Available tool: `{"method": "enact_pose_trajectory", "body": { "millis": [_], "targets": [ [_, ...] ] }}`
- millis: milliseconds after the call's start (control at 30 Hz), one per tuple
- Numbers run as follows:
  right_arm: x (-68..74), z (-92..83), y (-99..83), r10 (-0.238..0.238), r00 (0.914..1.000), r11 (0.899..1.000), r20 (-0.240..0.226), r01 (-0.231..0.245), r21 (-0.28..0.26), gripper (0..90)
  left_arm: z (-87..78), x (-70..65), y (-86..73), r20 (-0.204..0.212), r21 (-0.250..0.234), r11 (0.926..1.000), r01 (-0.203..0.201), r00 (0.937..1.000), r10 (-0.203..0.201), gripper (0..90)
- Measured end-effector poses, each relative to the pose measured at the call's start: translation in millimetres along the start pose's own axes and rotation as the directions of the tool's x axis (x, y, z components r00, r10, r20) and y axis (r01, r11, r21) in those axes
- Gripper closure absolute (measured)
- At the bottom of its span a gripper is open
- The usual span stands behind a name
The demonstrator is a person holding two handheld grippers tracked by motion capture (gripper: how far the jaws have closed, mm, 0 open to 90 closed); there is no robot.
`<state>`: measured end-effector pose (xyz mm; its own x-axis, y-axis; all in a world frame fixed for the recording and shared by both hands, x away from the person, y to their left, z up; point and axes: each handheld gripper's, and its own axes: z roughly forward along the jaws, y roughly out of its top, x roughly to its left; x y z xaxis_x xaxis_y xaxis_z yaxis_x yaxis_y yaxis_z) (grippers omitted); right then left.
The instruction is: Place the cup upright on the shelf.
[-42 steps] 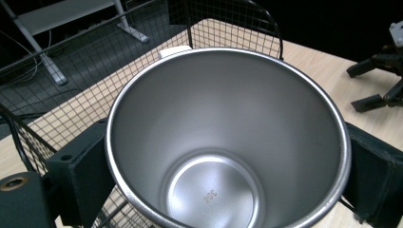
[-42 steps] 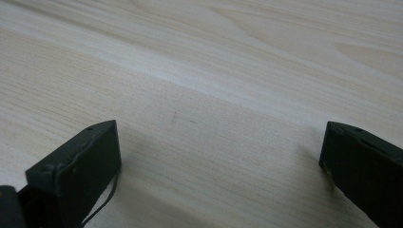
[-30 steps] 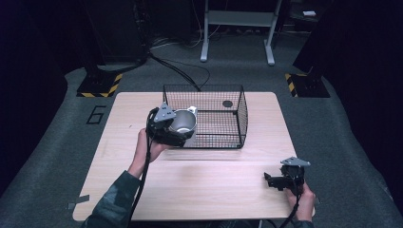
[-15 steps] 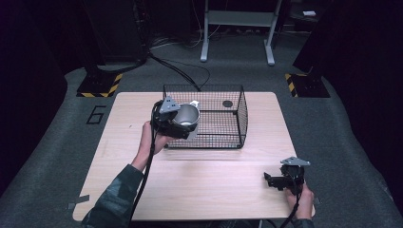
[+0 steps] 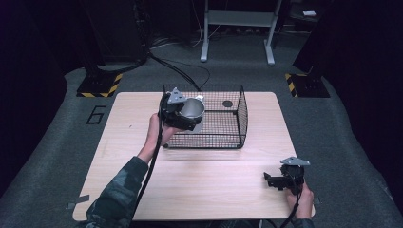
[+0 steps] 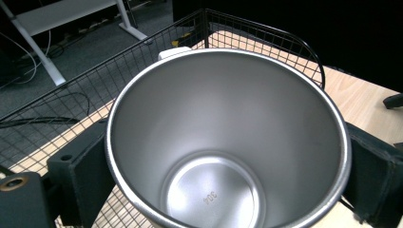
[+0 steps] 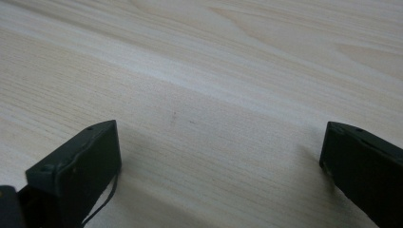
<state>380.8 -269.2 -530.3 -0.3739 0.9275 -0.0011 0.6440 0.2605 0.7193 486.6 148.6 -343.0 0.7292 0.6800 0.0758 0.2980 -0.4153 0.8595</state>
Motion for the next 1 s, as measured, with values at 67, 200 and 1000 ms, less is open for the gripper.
{"method": "enact_pose_trajectory", "body": {
  "millis": [67,200,1000],
  "targets": [
    [0.0,0.0,0.0,0.0,1.0,1.0,-0.001,0.0,0.0,0.0,2.5,0.5,0.6,0.001,0.002,1.0,0.001,1.0,-0.001,7.0],
    [0.1,0.0,0.0,0.001,1.0,1.0,0.0,-0.001,-0.001,0.0,12.3,4.0,3.0,0.002,0.009,0.9999,0.008,1.0,-0.008,7.0],
    [0.7,0.4,0.3,0.004,1.0,1.0,0.001,-0.004,-0.003,0.0,60.5,24.5,6.5,-0.023,0.071,0.9961,0.053,0.9984,-0.051,7.0]
  ]
}}
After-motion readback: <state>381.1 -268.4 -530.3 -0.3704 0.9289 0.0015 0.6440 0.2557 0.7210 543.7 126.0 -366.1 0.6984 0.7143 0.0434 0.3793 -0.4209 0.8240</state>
